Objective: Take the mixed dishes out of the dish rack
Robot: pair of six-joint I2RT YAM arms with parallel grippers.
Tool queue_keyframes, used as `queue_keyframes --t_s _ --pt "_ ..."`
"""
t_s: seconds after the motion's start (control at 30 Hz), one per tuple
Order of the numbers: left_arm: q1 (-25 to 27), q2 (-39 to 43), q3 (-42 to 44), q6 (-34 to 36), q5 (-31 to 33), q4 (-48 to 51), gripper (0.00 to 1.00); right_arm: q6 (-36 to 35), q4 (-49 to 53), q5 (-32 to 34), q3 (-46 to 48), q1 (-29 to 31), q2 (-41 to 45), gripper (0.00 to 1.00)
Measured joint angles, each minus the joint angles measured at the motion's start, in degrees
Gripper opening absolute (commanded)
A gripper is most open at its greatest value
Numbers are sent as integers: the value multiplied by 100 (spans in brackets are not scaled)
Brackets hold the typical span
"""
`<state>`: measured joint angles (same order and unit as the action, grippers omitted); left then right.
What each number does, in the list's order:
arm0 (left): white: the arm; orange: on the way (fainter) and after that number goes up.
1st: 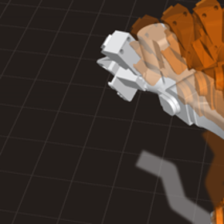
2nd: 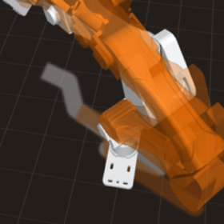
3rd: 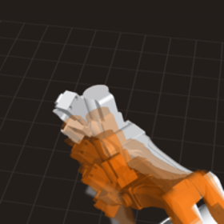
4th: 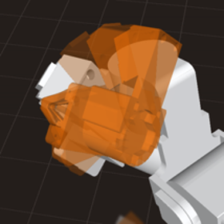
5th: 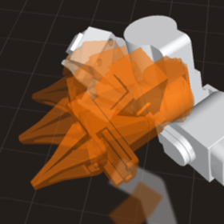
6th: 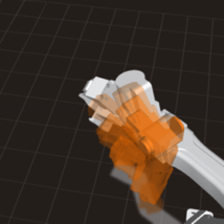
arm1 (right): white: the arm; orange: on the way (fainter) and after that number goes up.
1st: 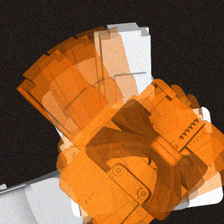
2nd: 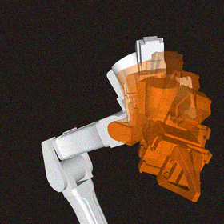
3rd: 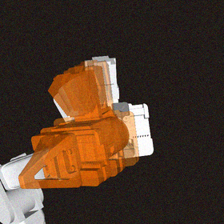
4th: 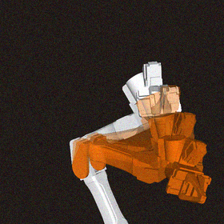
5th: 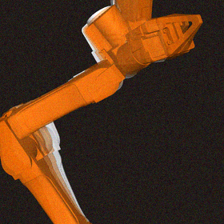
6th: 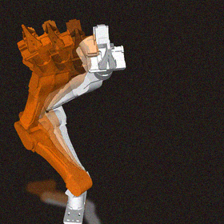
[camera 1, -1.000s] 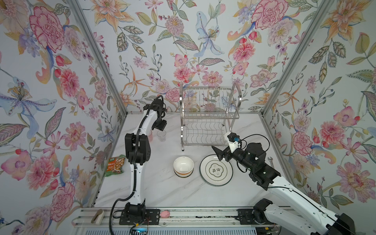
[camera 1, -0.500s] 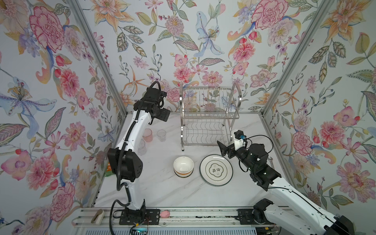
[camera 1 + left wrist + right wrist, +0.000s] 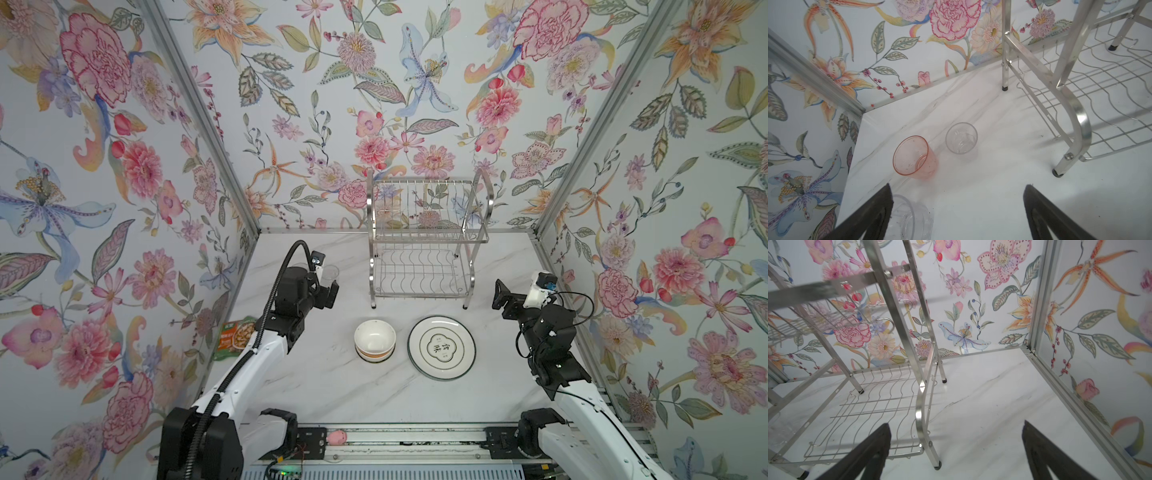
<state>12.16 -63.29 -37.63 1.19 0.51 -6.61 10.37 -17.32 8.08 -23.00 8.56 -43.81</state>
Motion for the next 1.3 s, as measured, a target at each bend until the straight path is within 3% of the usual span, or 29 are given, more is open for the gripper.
queue_keyframes --t_s 0.2,0.47,0.9,1.3 --pt "0 243 1224 -109 656 -1650 99 63 -586 101 680 -326 -275 99" --pt "0 -621 1694 -382 1484 -3324 99 -229 -1799 479 1266 -459 -1038 99" --pt "-35 -1617 2264 -94 1773 -5200 99 -632 -3467 533 1408 -566 -2671 99" --pt "-516 -2621 2627 4 1672 -7060 99 -824 -4306 142 988 -874 -3880 99"
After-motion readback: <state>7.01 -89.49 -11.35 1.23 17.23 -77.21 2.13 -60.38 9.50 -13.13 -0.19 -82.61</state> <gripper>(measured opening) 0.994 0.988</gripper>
